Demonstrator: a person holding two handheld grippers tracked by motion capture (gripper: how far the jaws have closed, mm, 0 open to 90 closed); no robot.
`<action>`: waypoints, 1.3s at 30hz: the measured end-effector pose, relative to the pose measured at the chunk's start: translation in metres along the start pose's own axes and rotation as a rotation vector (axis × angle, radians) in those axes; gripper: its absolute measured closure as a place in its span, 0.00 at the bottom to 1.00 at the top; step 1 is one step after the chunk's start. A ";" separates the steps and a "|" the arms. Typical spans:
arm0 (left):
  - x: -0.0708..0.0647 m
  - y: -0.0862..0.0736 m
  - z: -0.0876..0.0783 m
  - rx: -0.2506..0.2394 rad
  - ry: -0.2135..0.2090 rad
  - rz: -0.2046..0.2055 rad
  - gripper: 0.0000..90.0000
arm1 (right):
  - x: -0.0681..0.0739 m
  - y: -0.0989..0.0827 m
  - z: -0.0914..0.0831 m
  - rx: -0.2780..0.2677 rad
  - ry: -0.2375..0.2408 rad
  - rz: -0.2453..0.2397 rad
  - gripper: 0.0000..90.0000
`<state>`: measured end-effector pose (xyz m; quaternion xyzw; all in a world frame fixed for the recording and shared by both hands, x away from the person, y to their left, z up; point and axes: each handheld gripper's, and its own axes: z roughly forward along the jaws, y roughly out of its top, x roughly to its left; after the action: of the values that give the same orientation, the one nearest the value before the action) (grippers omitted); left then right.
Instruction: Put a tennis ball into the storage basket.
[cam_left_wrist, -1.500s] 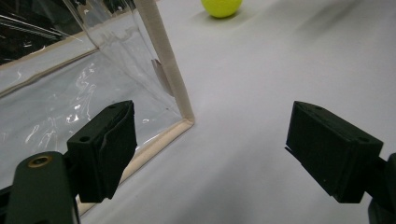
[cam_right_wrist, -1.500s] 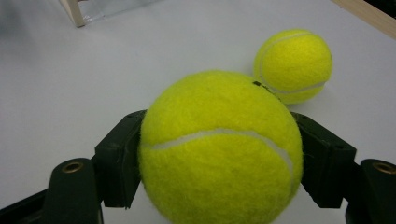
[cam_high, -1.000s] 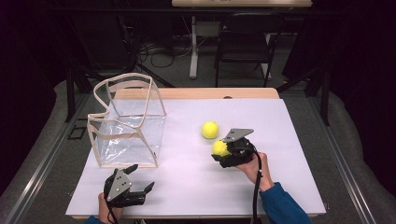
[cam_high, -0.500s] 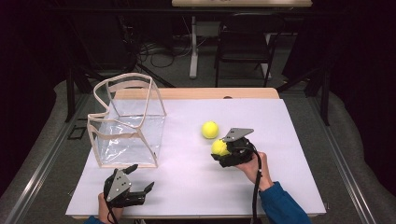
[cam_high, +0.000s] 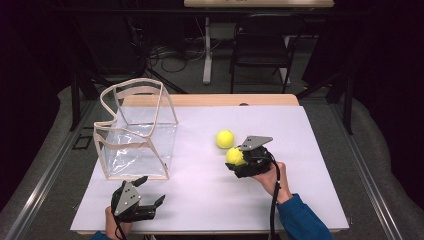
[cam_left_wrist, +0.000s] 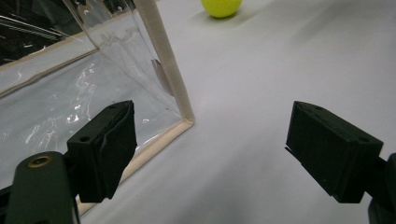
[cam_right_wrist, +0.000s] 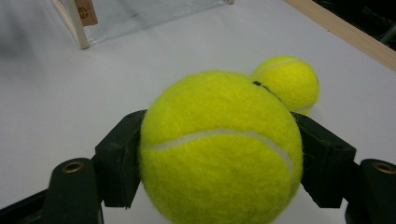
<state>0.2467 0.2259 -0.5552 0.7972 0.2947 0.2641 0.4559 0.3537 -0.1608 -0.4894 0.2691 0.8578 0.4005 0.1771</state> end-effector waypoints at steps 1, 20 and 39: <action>0.000 0.000 0.000 0.001 0.000 0.000 0.18 | 0.000 0.001 0.000 0.001 -0.001 -0.001 0.29; 0.001 0.000 0.001 0.002 -0.002 0.002 0.18 | -0.001 0.011 -0.001 -0.027 -0.005 -0.003 0.29; 0.000 -0.001 0.001 -0.001 -0.001 -0.004 0.18 | -0.001 0.030 -0.001 -0.024 -0.008 -0.047 0.29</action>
<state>0.2473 0.2259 -0.5559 0.7965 0.2961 0.2629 0.4570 0.3640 -0.1459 -0.4654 0.2484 0.8582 0.4054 0.1933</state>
